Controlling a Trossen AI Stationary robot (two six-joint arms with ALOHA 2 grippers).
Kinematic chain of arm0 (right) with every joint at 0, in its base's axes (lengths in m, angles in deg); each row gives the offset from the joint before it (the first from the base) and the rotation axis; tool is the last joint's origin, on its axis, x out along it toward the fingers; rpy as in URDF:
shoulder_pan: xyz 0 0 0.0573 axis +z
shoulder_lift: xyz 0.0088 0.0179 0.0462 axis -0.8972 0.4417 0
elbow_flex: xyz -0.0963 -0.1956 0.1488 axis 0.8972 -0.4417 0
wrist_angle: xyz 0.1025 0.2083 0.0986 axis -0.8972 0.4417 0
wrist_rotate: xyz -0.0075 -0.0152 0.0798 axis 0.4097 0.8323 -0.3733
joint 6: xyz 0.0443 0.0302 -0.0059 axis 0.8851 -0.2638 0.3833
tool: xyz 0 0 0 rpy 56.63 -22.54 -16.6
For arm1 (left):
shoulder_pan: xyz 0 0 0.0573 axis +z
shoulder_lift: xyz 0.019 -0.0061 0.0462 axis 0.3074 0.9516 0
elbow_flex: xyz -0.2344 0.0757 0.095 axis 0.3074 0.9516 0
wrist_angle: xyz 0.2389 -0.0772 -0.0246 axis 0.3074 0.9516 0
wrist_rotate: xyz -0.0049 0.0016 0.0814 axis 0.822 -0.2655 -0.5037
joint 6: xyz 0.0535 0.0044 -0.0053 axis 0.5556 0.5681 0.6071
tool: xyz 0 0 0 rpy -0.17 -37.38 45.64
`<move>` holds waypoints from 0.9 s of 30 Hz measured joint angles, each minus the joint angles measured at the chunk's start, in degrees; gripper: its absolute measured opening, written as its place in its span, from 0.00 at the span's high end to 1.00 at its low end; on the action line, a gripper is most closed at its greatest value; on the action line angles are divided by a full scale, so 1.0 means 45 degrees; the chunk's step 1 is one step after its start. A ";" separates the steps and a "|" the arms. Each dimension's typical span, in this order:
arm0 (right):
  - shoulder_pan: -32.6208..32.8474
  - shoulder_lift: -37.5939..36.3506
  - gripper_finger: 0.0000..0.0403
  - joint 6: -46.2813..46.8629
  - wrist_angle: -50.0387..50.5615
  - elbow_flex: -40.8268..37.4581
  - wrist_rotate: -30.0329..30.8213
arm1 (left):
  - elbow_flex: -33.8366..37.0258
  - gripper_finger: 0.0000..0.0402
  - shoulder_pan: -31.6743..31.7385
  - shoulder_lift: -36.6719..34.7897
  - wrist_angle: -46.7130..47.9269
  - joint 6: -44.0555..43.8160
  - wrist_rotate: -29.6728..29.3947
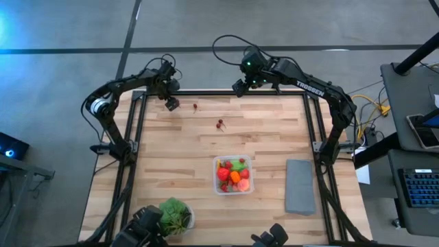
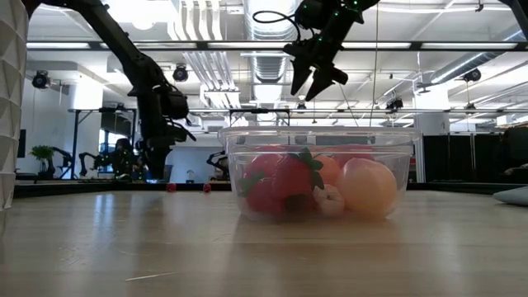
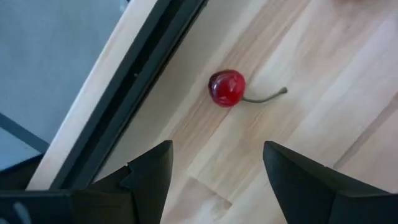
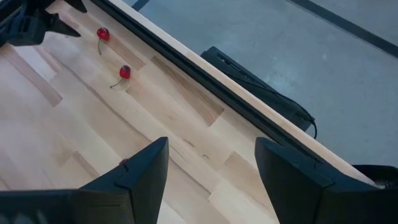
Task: Pick and placing Produce into tupperware
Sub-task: Put the red cherry into the transparent bin
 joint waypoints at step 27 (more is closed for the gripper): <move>-0.0078 0.0000 0.43 0.0180 -0.0168 -0.0004 0.0136 | -0.0132 0.41 -0.0070 0.0464 -0.1030 -0.4387 0.1132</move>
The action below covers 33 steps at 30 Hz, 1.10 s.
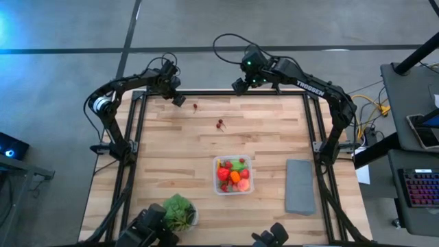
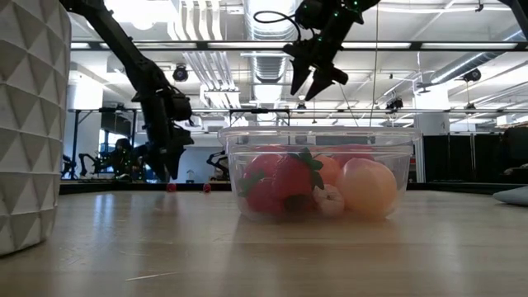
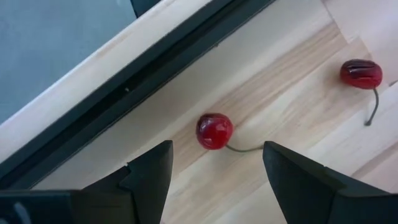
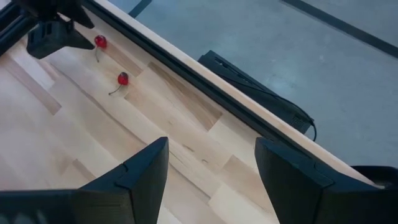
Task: Pick and placing Produce into tupperware
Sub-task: Put the red cherry into the transparent bin
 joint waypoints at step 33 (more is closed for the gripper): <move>-0.0083 0.0000 0.43 -0.0072 -0.0024 0.0000 0.0204 | 0.0111 0.61 0.0029 0.0349 -0.0604 0.0020 0.0501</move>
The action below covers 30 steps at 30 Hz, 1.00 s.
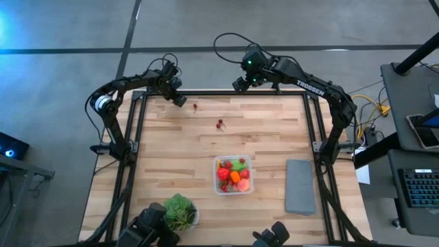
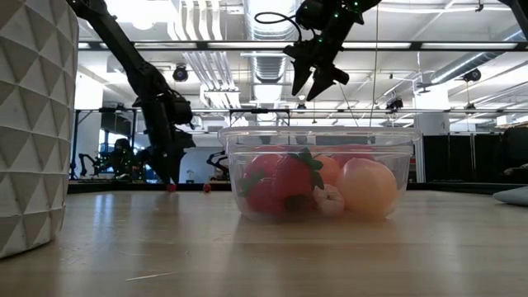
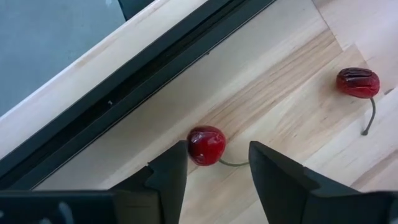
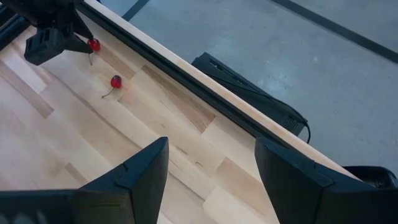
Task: Pick and placing Produce into tupperware
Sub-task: Put the red cherry into the transparent bin
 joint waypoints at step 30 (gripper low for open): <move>0.0000 0.0000 0.43 -0.0035 -0.0057 -0.0001 0.0000 | 0.0029 0.70 0.0000 0.0165 0.0316 -0.0885 -0.0010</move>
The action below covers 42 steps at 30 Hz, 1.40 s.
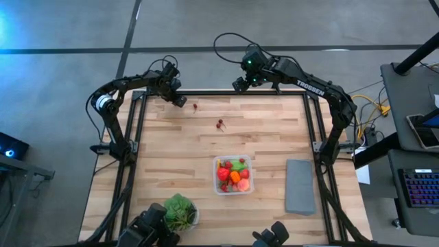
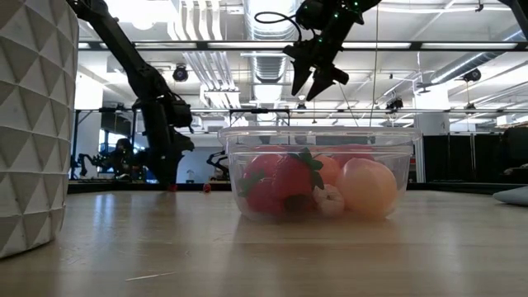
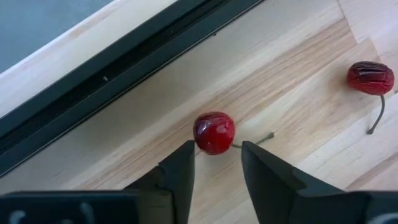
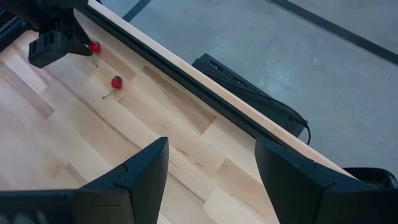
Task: Pick and placing Produce into tupperware
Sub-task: Put the red cherry into the transparent bin
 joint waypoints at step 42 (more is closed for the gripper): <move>0.0000 0.0000 0.43 -0.0131 -0.0346 -0.0243 0.0005 | -0.0003 0.38 -0.0034 -0.0505 -0.0314 0.0420 0.0322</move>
